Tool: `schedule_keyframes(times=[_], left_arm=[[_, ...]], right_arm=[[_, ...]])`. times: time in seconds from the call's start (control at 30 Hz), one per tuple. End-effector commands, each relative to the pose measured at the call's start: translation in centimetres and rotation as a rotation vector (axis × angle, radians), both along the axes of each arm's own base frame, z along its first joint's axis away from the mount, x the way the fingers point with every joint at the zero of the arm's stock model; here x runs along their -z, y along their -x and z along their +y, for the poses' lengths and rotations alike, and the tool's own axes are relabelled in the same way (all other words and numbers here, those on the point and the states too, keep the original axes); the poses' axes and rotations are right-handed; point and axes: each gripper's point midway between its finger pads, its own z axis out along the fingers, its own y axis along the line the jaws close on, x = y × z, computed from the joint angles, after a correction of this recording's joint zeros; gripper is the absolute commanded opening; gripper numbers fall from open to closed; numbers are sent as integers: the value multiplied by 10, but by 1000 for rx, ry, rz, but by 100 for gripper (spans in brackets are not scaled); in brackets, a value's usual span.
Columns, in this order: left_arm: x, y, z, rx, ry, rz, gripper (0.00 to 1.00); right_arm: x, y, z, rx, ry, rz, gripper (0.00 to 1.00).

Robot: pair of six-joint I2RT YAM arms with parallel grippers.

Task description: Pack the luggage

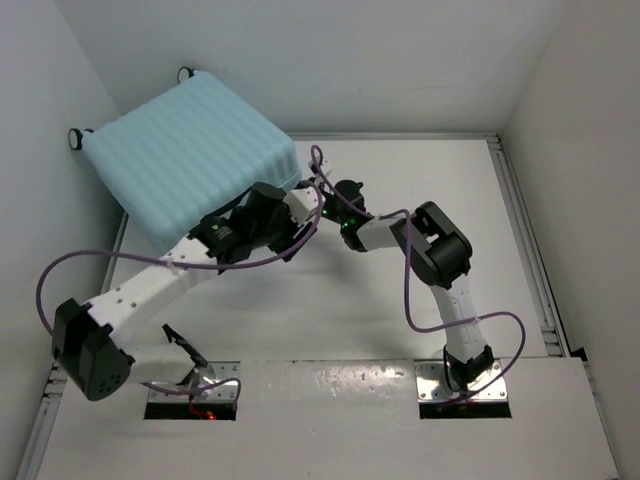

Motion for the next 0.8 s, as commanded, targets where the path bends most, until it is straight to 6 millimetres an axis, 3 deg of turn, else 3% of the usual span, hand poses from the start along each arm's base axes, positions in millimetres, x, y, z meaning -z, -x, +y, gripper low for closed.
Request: schedule_keyframes(times=[0.0, 0.13, 0.27, 0.37, 0.43, 0.67, 0.77], left_arm=[[27, -22, 25, -210, -115, -30, 71], [51, -37, 47, -309, -205, -52, 68], [79, -39, 74, -343, -295, -38, 66], [86, -42, 82, -351, -311, -70, 66], [97, -43, 97, -376, -340, -70, 66], [125, -63, 112, -396, -418, -70, 66], [138, -74, 118, -402, -447, -39, 59]], right_arm=[[-128, 12, 13, -88, -183, -272, 0], [-125, 7, 5, -72, -170, -273, 0], [-120, 2, -3, -56, -158, -261, 0], [-117, 2, -6, -55, -156, -255, 0], [-116, 0, -10, -48, -154, -249, 0], [-108, -3, -15, -48, -143, -233, 0], [-103, -5, -17, -44, -138, -223, 0]])
